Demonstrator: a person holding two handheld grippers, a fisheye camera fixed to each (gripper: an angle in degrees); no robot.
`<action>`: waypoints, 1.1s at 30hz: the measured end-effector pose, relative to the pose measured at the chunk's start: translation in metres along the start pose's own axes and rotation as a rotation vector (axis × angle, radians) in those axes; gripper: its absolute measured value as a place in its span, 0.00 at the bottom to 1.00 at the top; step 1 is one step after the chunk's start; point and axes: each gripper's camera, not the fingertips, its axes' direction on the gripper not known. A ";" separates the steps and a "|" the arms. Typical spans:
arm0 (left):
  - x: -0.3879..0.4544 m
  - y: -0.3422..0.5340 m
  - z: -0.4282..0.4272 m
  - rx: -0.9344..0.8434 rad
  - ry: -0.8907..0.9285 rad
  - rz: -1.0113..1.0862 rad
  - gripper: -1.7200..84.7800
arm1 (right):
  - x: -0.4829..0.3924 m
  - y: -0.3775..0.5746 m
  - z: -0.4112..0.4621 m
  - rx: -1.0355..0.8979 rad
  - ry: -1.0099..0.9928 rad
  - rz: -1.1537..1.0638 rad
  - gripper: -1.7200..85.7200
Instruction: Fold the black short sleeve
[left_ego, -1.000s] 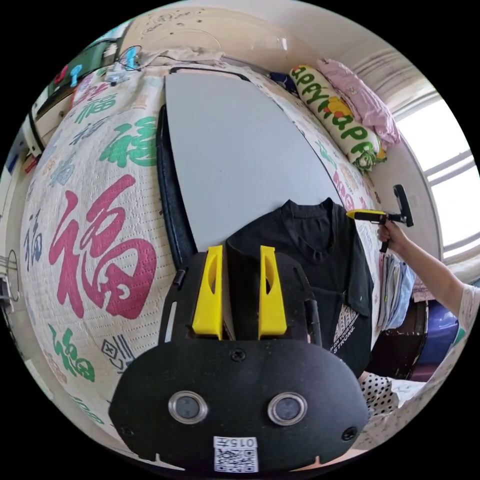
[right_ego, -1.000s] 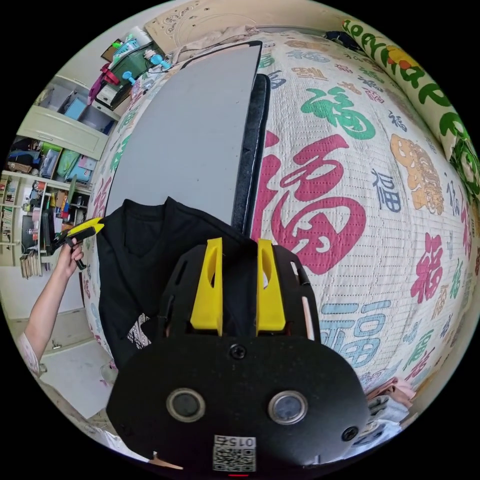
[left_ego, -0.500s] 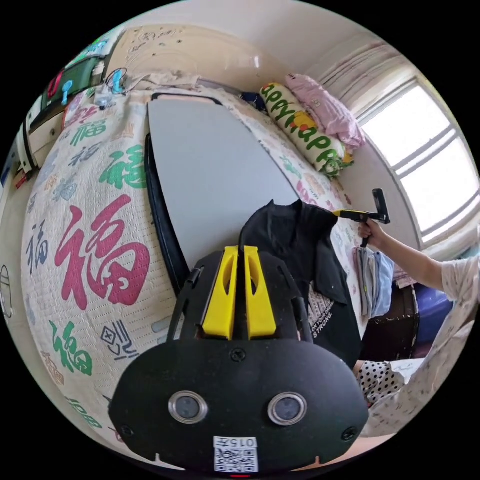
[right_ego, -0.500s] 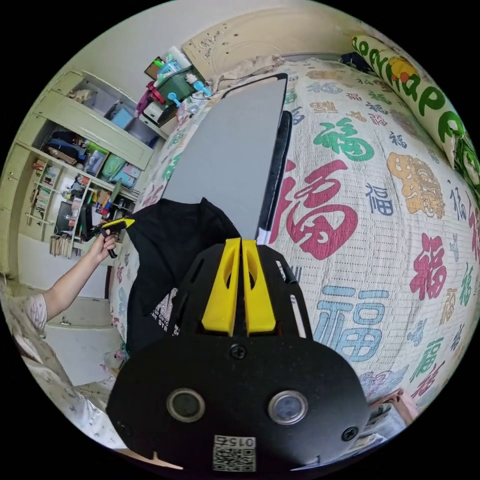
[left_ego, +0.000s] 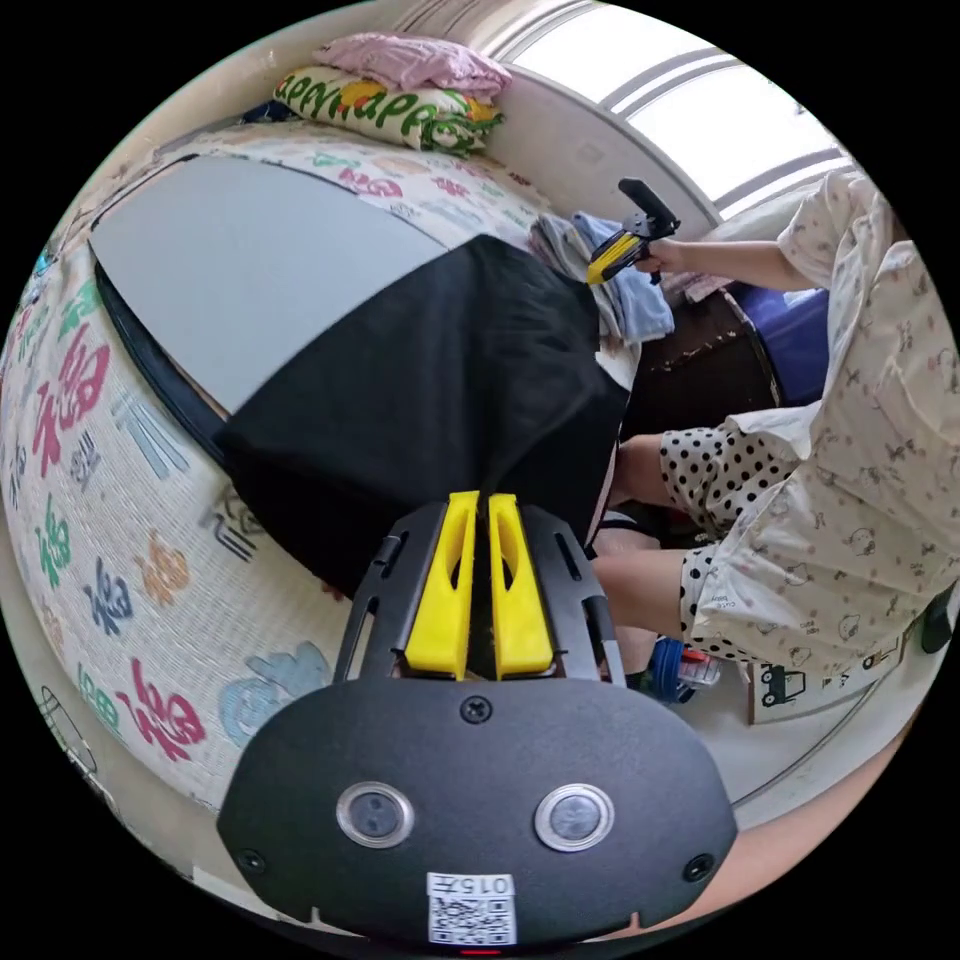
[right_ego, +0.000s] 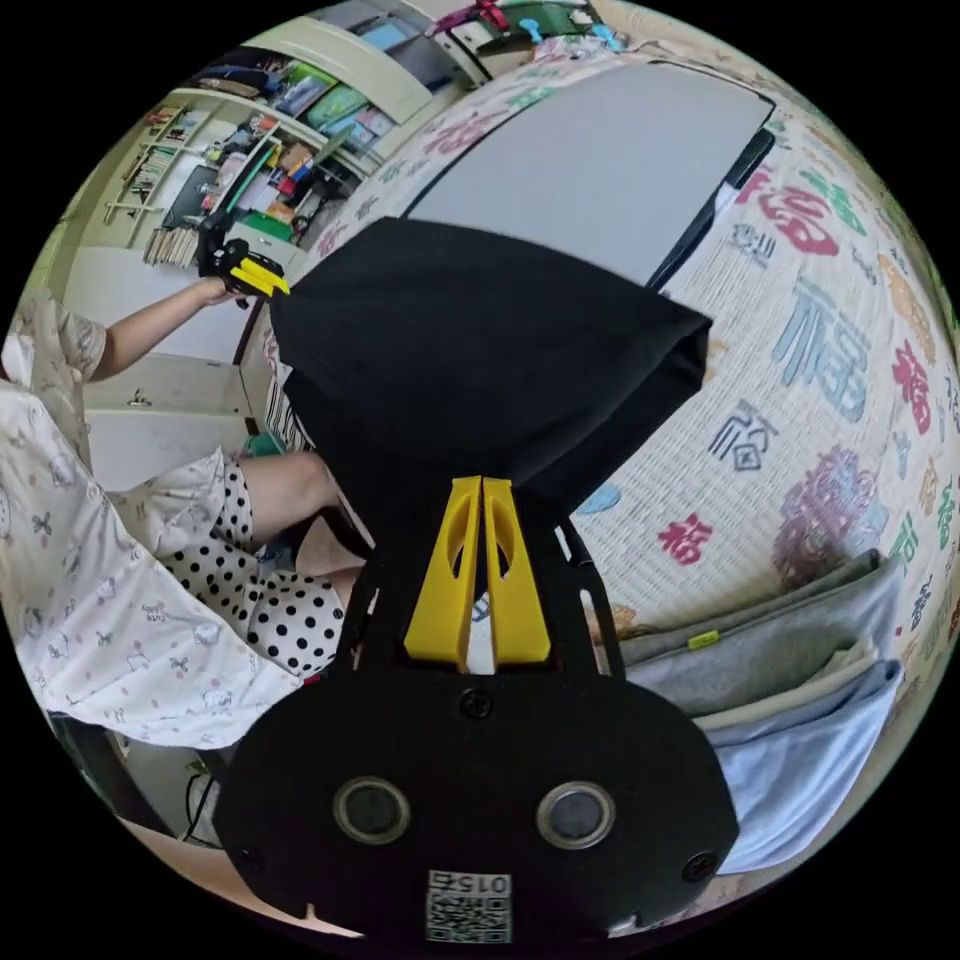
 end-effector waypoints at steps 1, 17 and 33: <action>0.013 0.008 0.015 -0.027 0.010 -0.021 0.02 | -0.011 0.008 0.013 -0.060 -0.006 -0.001 0.01; 0.093 -0.041 0.008 -0.190 -0.038 -0.049 0.05 | -0.053 0.030 -0.012 -0.361 -0.054 -0.046 0.01; -0.121 -0.140 -0.139 0.439 -0.093 -0.851 0.17 | 0.143 -0.069 -0.189 0.489 -0.224 0.706 0.15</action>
